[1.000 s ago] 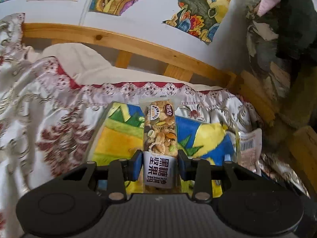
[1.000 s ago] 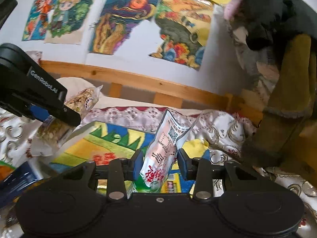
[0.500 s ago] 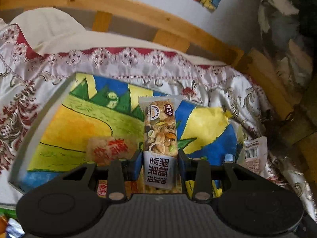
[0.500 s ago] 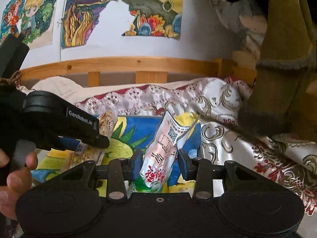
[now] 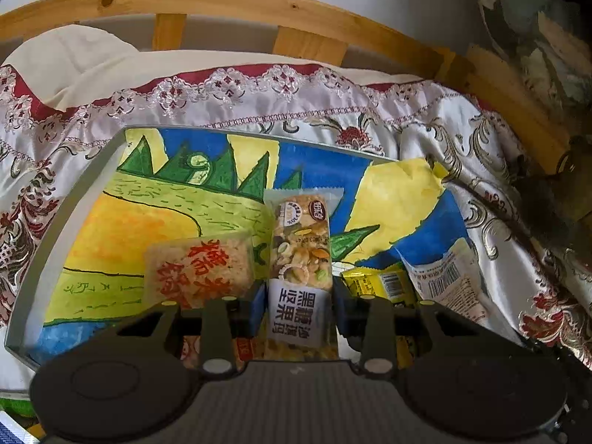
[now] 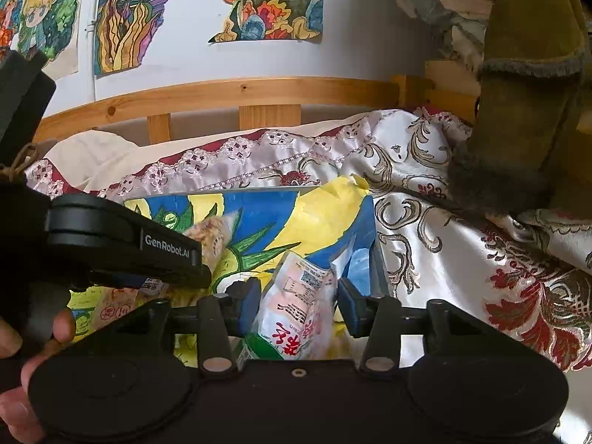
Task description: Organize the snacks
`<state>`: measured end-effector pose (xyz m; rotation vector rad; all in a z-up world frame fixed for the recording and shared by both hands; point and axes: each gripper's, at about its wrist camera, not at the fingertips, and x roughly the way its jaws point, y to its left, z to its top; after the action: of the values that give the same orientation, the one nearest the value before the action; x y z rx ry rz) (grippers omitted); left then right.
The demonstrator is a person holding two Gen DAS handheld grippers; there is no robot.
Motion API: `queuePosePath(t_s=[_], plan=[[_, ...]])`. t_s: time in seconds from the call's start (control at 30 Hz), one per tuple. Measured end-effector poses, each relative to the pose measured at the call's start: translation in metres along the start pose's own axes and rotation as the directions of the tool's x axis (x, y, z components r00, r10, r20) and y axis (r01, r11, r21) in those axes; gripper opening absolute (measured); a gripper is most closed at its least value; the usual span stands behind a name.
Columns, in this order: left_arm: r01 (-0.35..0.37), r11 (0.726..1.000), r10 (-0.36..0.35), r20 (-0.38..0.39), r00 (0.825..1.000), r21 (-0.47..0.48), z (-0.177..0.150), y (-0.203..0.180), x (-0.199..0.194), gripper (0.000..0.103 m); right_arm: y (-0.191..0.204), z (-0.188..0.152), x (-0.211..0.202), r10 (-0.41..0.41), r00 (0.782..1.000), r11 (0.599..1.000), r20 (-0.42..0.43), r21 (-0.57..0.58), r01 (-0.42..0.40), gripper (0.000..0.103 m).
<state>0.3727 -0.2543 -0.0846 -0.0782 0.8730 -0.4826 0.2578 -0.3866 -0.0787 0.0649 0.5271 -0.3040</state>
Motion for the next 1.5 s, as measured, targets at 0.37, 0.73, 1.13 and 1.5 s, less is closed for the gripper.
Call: queuePosePath(t_s=[0.37,0.73,1.13,1.5], plan=[[-0.013,1.0,0.013,0.046,0.999,0.001,0.004,0.001,-0.028,0.066,-0.011,0.001,-0.014,-0.002,1.0,0.998,0.007,0.07,0.001,0.068],[-0.054,0.999,0.053,0.231,0.971,-0.002,-0.009,0.023,-0.125,0.096,-0.01,0.013,-0.091,-0.013,0.984,0.996,0.176,0.084,-0.001,0.098],[-0.14,0.99,0.125,0.363,0.923,0.017,-0.076,0.05,-0.235,0.103,0.015,-0.005,-0.207,0.012,0.952,0.999,0.306,0.045,-0.027,0.102],[-0.171,0.985,0.17,0.33,0.929,-0.026,-0.139,0.078,-0.302,0.103,0.037,-0.047,-0.284,0.065,0.952,0.995,0.299,0.05,-0.083,0.102]])
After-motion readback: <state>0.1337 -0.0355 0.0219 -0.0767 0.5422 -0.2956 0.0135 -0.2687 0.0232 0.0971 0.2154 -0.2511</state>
